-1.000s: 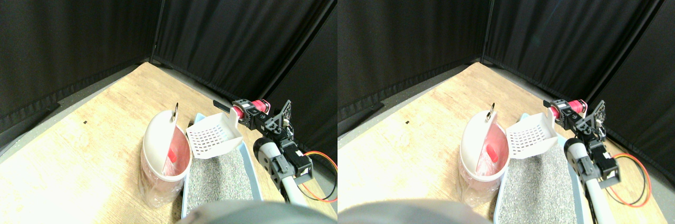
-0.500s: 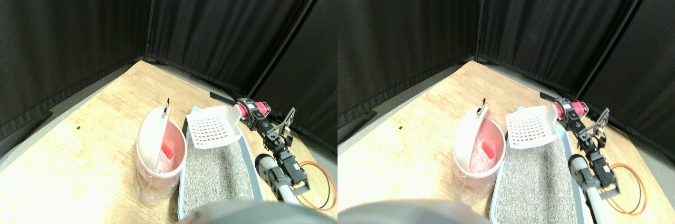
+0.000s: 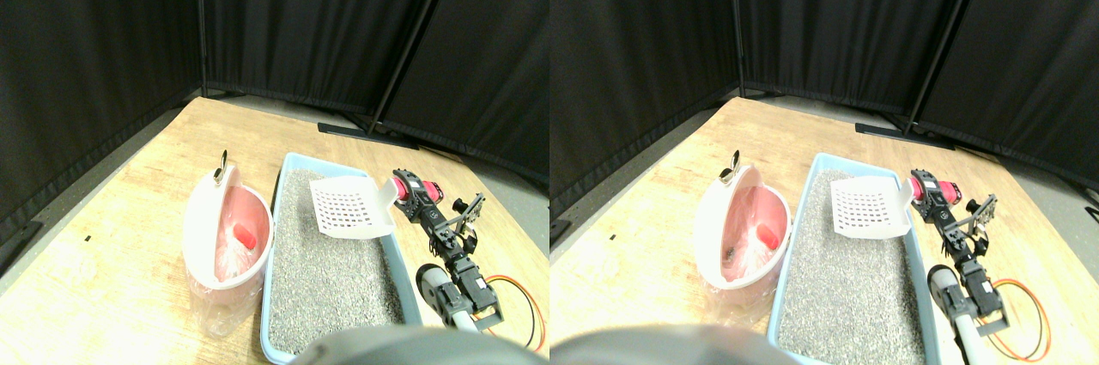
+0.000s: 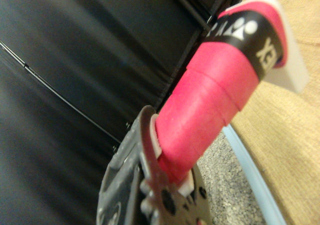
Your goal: Scoop (unimanual)
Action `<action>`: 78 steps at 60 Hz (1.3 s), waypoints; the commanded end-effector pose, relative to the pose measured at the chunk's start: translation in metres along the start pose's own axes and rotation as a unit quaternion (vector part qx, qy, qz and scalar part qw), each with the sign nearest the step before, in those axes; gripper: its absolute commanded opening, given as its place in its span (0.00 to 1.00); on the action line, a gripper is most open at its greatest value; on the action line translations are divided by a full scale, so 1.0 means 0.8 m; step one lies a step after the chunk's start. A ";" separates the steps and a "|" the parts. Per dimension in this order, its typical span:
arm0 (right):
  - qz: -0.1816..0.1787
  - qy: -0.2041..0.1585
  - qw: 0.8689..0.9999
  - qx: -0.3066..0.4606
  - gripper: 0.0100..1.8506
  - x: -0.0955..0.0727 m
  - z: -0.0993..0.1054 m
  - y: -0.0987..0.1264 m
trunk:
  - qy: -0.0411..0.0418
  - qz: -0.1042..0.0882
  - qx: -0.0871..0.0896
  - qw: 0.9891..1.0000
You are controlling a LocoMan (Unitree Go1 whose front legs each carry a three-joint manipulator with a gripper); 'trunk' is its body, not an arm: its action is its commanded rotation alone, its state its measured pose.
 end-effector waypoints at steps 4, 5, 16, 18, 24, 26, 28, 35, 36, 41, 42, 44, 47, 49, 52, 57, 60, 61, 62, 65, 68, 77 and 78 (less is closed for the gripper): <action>0.009 -0.039 0.999 0.011 0.02 -0.002 0.010 0.002 | -0.003 -0.012 -0.008 1.000; 0.000 -0.036 0.999 0.015 0.02 -0.009 0.005 -0.006 | -0.002 -0.019 -0.006 1.000; -0.020 -0.031 0.999 0.025 0.02 -0.025 -0.012 -0.022 | 0.002 -0.033 0.001 0.999; -0.020 -0.031 0.999 0.030 0.02 -0.028 -0.015 -0.025 | 0.002 -0.035 0.002 0.999; -0.026 -0.030 0.998 0.043 0.02 -0.036 -0.026 -0.033 | 0.003 -0.039 0.004 0.999; -0.027 -0.030 0.998 0.043 0.02 -0.039 -0.029 -0.035 | 0.004 -0.041 0.006 0.999; -0.033 -0.027 0.998 0.047 0.02 -0.042 -0.032 -0.037 | 0.004 -0.043 0.007 0.999; -0.028 -0.027 0.998 0.051 0.02 -0.046 -0.039 -0.043 | 0.005 -0.047 0.010 0.999; -0.028 -0.027 0.998 0.051 0.02 -0.046 -0.039 -0.043 | 0.005 -0.047 0.010 0.999; -0.048 -0.020 0.997 0.053 0.02 -0.053 -0.044 -0.048 | 0.005 -0.049 0.010 0.999; -0.048 -0.020 0.997 0.053 0.02 -0.053 -0.044 -0.048 | 0.005 -0.049 0.010 0.999; -0.053 -0.017 0.997 0.057 0.02 -0.057 -0.046 -0.047 | 0.005 -0.050 0.010 0.999; -0.051 -0.017 0.997 0.059 0.02 -0.059 -0.048 -0.048 | 0.005 -0.051 0.010 0.999; -0.049 -0.017 0.997 0.059 0.02 -0.061 -0.051 -0.048 | 0.005 -0.051 0.010 0.999; -0.049 -0.015 0.996 0.068 0.02 -0.064 -0.057 -0.049 | 0.005 -0.051 0.010 0.999; -0.051 -0.014 0.996 0.073 0.02 -0.069 -0.066 -0.048 | 0.005 -0.051 0.010 0.999; -0.057 -0.008 0.995 0.080 0.02 -0.072 -0.069 -0.048 | 0.006 -0.051 0.011 0.999; -0.058 -0.005 0.995 0.086 0.02 -0.073 -0.072 -0.049 | 0.006 -0.051 0.011 0.999; -0.058 -0.003 0.994 0.091 0.02 -0.074 -0.074 -0.049 | 0.006 -0.051 0.011 0.999; -0.056 -0.003 0.994 0.090 0.02 -0.076 -0.077 -0.049 | 0.005 -0.050 0.010 0.999; -0.061 0.000 0.993 0.098 0.02 -0.080 -0.086 -0.050 | 0.005 -0.050 0.010 0.999; -0.072 0.009 0.992 0.104 0.02 -0.089 -0.103 -0.051 | 0.005 -0.050 0.012 0.999; -0.076 0.011 0.992 0.105 0.02 -0.090 -0.105 -0.051 | 0.005 -0.050 0.012 0.999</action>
